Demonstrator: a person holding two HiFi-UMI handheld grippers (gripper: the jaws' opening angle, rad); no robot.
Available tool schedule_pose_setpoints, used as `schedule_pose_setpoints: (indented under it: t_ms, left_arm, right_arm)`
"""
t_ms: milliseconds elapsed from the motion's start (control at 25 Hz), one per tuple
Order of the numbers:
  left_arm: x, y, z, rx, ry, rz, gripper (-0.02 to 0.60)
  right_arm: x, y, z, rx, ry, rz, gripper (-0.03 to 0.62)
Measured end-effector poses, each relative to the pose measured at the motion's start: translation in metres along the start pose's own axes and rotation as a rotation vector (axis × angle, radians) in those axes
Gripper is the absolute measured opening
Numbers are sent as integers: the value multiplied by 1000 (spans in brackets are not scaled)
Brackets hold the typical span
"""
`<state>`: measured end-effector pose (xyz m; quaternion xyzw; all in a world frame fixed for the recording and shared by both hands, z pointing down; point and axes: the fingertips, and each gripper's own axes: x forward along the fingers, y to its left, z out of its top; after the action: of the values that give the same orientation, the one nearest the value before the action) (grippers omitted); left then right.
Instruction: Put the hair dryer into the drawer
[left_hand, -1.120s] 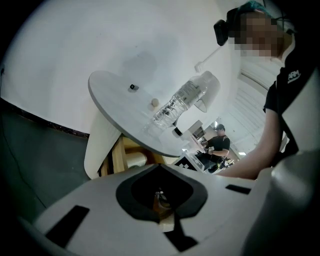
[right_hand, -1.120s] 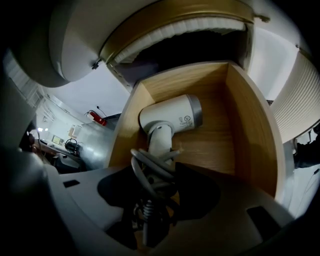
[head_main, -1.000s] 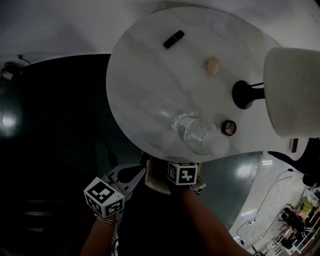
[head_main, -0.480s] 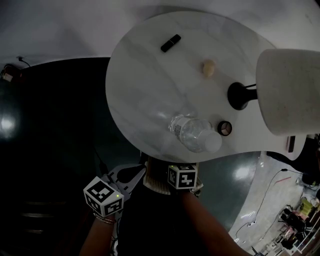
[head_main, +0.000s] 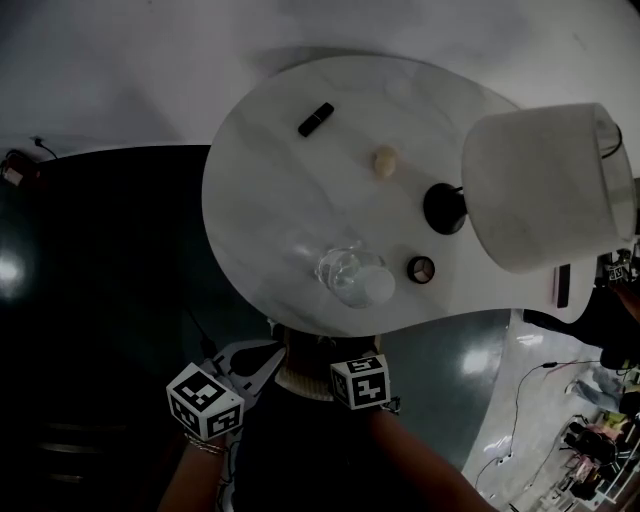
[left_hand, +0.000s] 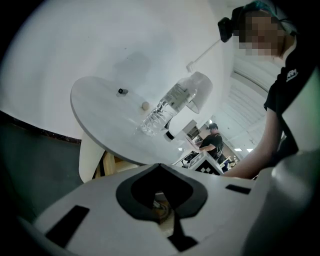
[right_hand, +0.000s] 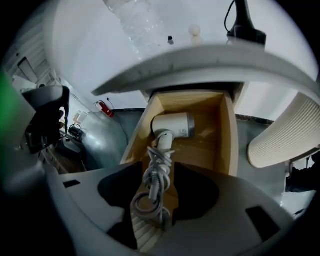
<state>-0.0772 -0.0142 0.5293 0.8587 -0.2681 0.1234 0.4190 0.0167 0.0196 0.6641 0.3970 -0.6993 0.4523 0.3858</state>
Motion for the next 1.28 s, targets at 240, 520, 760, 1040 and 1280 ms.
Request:
schedule_pose_setpoints:
  t_ms: [240, 520, 760, 1040, 1280]
  left_arm:
    - [4, -12, 10, 27, -18, 5, 8]
    - [2, -26, 24, 24, -71, 15, 8]
    - [1, -42, 35, 47, -110, 3, 8]
    - [2, -59, 46, 79, -128, 0, 8]
    - [-7, -70, 60, 121, -145, -3, 8]
  right_arm:
    - [-23, -6, 6, -16, -45, 15, 130]
    - [-40, -3, 11, -26, -47, 64, 58]
    - [-63, 20, 19, -95, -84, 188, 32]
    - [-105, 33, 42, -132, -186, 288, 23]
    - [-136, 43, 60, -226, -262, 306, 18]
